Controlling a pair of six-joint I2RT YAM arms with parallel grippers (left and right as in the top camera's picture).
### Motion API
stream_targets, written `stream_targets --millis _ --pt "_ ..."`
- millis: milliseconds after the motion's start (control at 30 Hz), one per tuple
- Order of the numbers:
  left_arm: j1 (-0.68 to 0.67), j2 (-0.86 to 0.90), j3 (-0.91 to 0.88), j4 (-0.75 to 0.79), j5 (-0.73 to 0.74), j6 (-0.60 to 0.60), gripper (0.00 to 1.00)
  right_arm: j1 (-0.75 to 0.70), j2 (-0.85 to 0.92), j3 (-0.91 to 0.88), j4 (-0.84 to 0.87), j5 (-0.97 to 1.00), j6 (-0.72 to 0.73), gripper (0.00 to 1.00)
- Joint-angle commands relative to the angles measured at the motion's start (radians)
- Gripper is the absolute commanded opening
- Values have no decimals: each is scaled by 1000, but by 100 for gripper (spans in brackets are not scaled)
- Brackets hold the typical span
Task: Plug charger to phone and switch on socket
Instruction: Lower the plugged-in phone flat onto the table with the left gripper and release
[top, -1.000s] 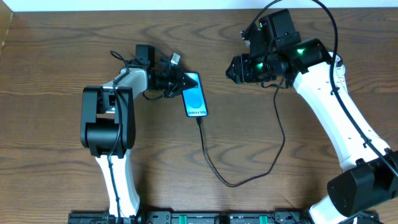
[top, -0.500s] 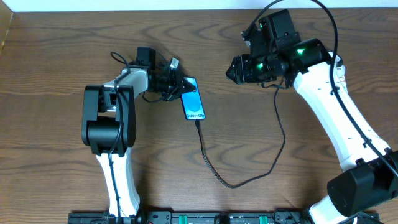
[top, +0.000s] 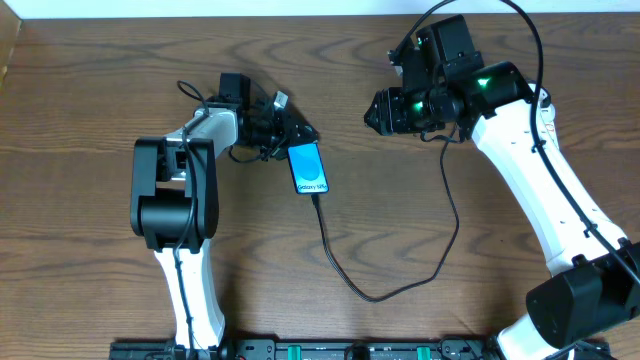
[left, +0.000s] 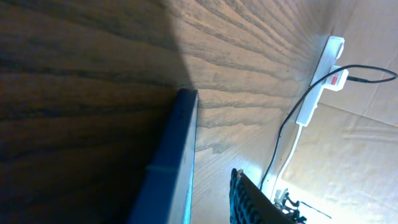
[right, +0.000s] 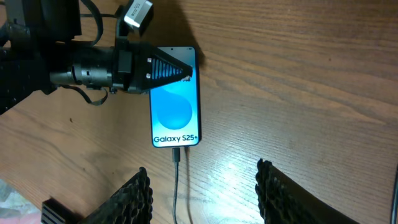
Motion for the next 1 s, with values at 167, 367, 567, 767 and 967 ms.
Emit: stream_targets --millis 167,367,567,767,967 --pt "3 16 -8 -53 -277 10 44 -3 -22 8 -4 3 -13 53" --pt "4 16 -8 -117 -431 10 51 -3 -22 8 -4 10 -13 53" --pt "3 16 -7 -150 -515 10 52 -3 -22 8 -4 10 -13 54" --pt "3 16 -7 -180 -587 11 52 -3 -21 8 -5 20 -13 54" --pt "4 16 -7 -190 -609 11 57 -3 -21 8 -10 21 -13 54"
